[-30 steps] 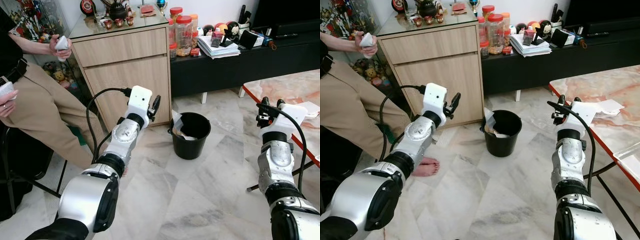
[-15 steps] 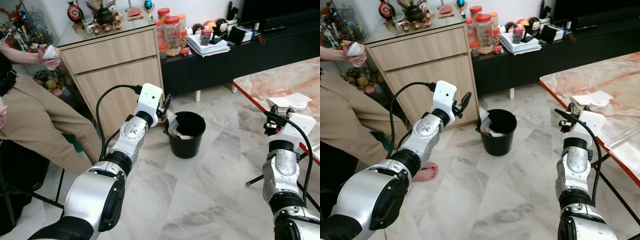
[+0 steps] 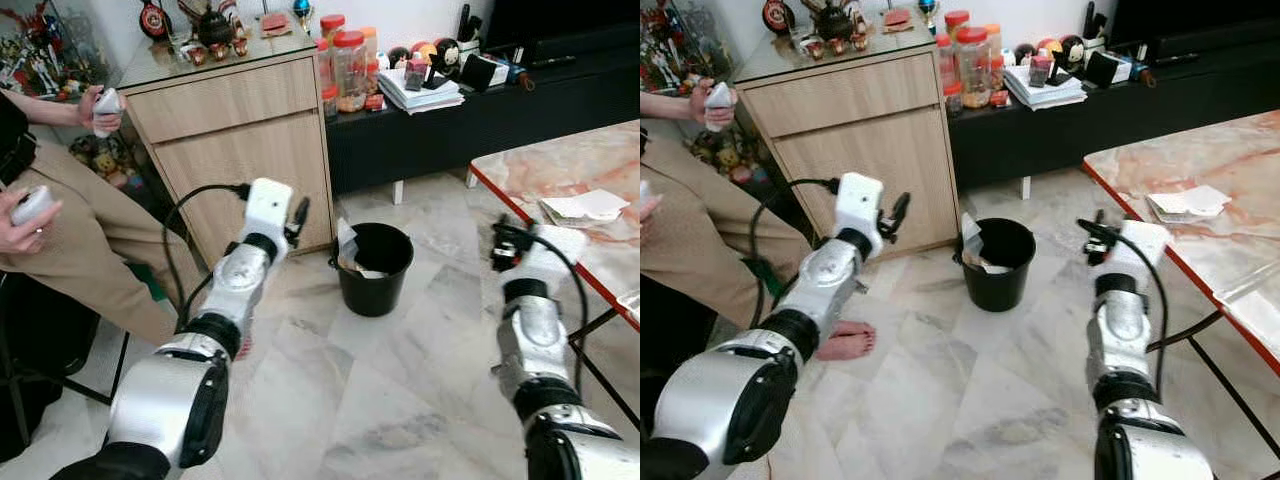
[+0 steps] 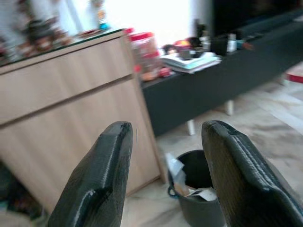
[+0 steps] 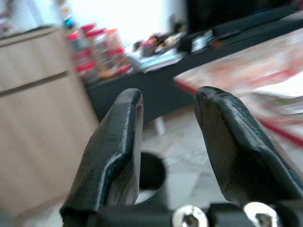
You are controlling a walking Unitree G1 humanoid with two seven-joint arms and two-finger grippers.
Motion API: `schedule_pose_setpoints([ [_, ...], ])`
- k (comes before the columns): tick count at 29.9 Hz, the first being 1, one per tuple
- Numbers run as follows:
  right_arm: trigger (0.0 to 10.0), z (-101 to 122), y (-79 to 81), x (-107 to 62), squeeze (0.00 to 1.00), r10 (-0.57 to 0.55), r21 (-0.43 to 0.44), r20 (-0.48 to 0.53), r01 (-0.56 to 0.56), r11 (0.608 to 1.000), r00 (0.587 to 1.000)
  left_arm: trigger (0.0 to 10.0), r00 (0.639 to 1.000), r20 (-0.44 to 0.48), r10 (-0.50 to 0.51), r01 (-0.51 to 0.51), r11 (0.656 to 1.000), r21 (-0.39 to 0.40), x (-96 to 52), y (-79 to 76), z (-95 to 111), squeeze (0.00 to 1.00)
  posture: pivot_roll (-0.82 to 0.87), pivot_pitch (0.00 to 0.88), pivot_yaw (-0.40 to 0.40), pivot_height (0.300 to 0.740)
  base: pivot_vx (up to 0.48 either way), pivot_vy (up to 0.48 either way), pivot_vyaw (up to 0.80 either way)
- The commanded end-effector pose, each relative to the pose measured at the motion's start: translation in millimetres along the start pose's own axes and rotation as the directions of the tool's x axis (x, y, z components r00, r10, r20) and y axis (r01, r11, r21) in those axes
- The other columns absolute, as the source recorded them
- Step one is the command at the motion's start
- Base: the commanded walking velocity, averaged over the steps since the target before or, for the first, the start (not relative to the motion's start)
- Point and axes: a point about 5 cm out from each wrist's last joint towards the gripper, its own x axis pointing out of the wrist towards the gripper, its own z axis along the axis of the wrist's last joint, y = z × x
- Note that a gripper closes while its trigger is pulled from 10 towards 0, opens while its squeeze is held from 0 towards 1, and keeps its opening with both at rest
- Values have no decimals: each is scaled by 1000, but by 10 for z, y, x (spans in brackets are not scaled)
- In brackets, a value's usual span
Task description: Picking trash to rubbish bin
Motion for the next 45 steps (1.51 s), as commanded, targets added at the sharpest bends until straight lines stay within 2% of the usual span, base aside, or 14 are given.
schedule_pose_setpoints([
  [1,10000,-7,120,34,0,51,15,-22,-50,999,998,10000,999,-18,39,-39,999,-19,-46,107,-56,0,8,0,94,740,0,0,0],
  [5,10000,-51,314,27,0,127,42,-37,-126,991,991,10000,995,-27,97,-98,994,-41,-133,228,-143,0,40,0,79,740,0,0,0],
  [7,10000,-51,337,28,0,132,44,-37,-131,990,991,10000,994,-27,107,-108,993,-41,-148,248,-156,0,40,0,79,740,0,0,0],
  [11,10000,-33,490,49,0,166,65,-28,-163,984,986,10000,986,-46,158,-160,987,-34,-255,367,-260,0,65,0,69,740,0,0,0],
  [15,10000,-19,545,61,0,179,74,-23,-177,981,984,10000,981,-45,186,-188,982,-32,-281,421,-270,0,75,0,62,740,0,0,0],
  [21,10000,-14,566,66,0,175,78,-22,-172,982,984,10000,973,-37,226,-228,973,-40,-322,509,-276,0,88,0,53,740,0,0,0],
  [26,10000,5,587,75,0,177,64,-14,-176,982,984,10000,973,-39,226,-227,973,-34,-332,525,-284,0,82,0,53,740,0,0,0],
  [31,10000,14,554,74,0,161,53,-4,-161,986,987,10000,974,-33,222,-224,974,-41,-310,538,-252,0,40,0,85,740,0,0,0],
  [34,10000,20,546,72,0,155,50,4,-155,987,988,10000,977,-38,208,-210,977,-37,-299,528,-247,0,29,0,95,740,0,0,0],
  [35,10000,25,534,72,0,146,45,8,-146,988,989,10000,979,-40,197,-199,979,-35,-284,514,-238,0,-11,0,129,740,0,0,0],
  [45,10000,77,373,68,0,70,23,53,-72,997,996,10000,994,-35,104,-106,993,-44,-130,326,-121,0,-81,0,190,740,0,0,0],
])
